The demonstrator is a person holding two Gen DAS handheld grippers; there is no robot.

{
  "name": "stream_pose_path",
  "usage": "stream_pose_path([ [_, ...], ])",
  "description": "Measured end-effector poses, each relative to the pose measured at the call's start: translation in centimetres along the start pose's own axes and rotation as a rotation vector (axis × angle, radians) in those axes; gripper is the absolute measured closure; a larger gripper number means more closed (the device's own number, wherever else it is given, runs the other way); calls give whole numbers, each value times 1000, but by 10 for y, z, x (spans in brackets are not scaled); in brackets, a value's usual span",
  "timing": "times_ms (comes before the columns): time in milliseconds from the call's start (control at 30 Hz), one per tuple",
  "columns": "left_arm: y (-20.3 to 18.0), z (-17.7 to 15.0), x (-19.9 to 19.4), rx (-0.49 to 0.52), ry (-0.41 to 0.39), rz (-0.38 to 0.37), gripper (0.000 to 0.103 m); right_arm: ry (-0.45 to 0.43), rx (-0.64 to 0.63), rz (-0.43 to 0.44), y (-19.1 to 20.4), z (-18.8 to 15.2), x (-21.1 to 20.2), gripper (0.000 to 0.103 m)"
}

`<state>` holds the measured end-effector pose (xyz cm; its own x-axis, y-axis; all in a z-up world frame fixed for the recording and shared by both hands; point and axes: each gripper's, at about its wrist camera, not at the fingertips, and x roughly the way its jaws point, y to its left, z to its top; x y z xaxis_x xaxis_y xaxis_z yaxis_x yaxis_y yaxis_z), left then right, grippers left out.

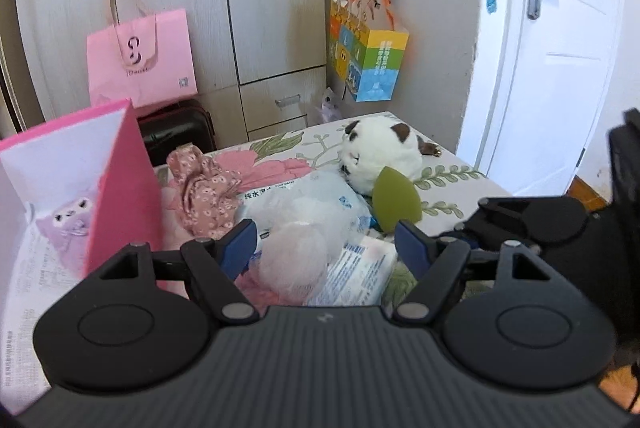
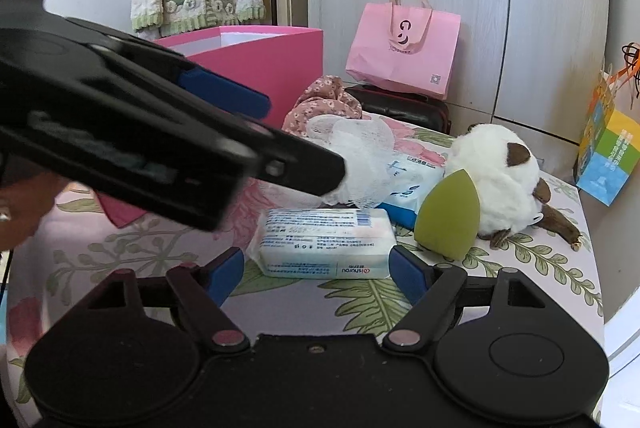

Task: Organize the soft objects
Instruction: 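Move both tools back to the table toward the wipes pack, then close the left tool on the white mesh puff while the right tool grasps the white rectangular pack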

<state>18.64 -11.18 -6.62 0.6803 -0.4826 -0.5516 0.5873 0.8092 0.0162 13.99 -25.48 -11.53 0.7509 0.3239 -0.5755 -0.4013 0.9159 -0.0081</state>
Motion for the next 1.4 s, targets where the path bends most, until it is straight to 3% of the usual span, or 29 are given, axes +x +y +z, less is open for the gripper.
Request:
stream_pose_path([
  [133, 7, 0, 26, -41, 20, 22, 29, 14, 18, 13, -6, 3, 8, 13],
  [367, 19, -6, 45, -119, 61, 13, 31, 49, -6, 18, -7, 7, 17, 12],
  [433, 17, -7, 46, -108, 61, 22, 45, 58, -19, 16, -6, 9, 20, 11],
  [500, 16, -7, 47, -100, 62, 30, 51, 72, -26, 11, -7, 13, 26, 11],
  [800, 10, -9, 42, -86, 34, 41, 64, 76, -16, 12, -9, 12, 32, 10],
  [1067, 12, -10, 39, -119, 21, 32, 66, 60, -16, 17, -8, 9, 28, 19],
  [1400, 18, -11, 13, -158, -16, 16, 66, 37, -6, -11, 1, 2, 16, 21],
])
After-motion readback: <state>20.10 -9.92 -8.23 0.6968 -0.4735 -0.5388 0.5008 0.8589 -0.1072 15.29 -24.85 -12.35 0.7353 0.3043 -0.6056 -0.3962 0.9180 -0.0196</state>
